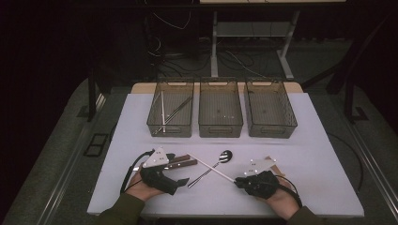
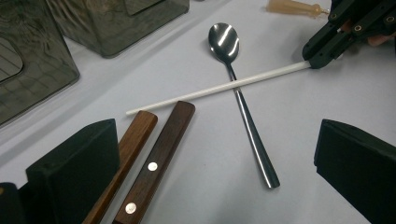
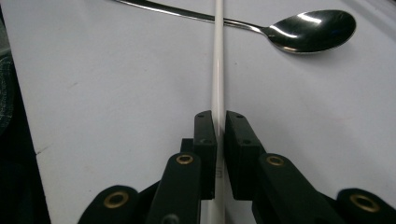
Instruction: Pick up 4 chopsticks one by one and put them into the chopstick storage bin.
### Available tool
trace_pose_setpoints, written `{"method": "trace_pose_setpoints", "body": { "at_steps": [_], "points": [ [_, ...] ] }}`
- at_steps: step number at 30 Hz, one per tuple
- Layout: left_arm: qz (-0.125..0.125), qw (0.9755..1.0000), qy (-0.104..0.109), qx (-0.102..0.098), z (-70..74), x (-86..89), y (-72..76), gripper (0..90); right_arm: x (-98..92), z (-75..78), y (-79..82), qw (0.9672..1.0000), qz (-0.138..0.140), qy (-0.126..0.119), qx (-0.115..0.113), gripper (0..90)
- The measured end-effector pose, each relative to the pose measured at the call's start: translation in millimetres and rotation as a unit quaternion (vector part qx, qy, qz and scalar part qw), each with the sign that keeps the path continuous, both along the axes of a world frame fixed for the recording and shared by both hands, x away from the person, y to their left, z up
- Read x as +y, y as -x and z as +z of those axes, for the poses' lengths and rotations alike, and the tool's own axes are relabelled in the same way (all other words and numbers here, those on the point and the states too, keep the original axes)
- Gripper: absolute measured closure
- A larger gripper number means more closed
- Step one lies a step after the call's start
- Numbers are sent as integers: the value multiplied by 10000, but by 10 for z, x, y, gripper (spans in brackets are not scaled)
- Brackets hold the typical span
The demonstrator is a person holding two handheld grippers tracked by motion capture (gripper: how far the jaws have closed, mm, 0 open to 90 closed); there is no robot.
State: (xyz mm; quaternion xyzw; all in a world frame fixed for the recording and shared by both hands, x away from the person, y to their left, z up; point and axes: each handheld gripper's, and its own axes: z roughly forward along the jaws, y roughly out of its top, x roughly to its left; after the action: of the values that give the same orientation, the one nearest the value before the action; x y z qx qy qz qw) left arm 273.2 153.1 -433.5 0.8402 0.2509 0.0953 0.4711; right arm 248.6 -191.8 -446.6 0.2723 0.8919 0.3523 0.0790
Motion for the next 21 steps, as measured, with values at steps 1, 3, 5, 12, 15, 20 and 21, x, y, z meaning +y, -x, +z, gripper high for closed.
{"method": "trace_pose_setpoints", "body": {
  "at_steps": [1, 3, 5, 12, 15, 20, 21],
  "points": [
    [3, 10000, 6, 1, 1, 0, 0, 0, -6, 7, -6, 10000, 3, -29, 2, 838],
    [1, 10000, 12, 2, 0, 0, 1, 0, -26, 28, -23, 10000, 4, -88, 0, 838],
    [-3, 10000, 9, 1, 1, 0, 1, 0, -46, 59, -29, 9999, -18, -135, -1, 838],
    [0, 10000, 12, 4, 1, -3, 3, 0, -126, 144, -61, 9995, -1, -318, -3, 837],
    [-1, 10000, 16, 8, 0, -3, 2, 0, -170, 179, -78, 9992, -26, -402, -30, 837],
    [-6, 10000, 19, 9, 1, -4, 4, 0, -242, 245, -103, 9982, -81, -597, -59, 838],
    [-10, 10000, 13, 7, 1, -4, 4, 0, -258, 260, -109, 9978, -80, -648, -89, 838]
  ]
}}
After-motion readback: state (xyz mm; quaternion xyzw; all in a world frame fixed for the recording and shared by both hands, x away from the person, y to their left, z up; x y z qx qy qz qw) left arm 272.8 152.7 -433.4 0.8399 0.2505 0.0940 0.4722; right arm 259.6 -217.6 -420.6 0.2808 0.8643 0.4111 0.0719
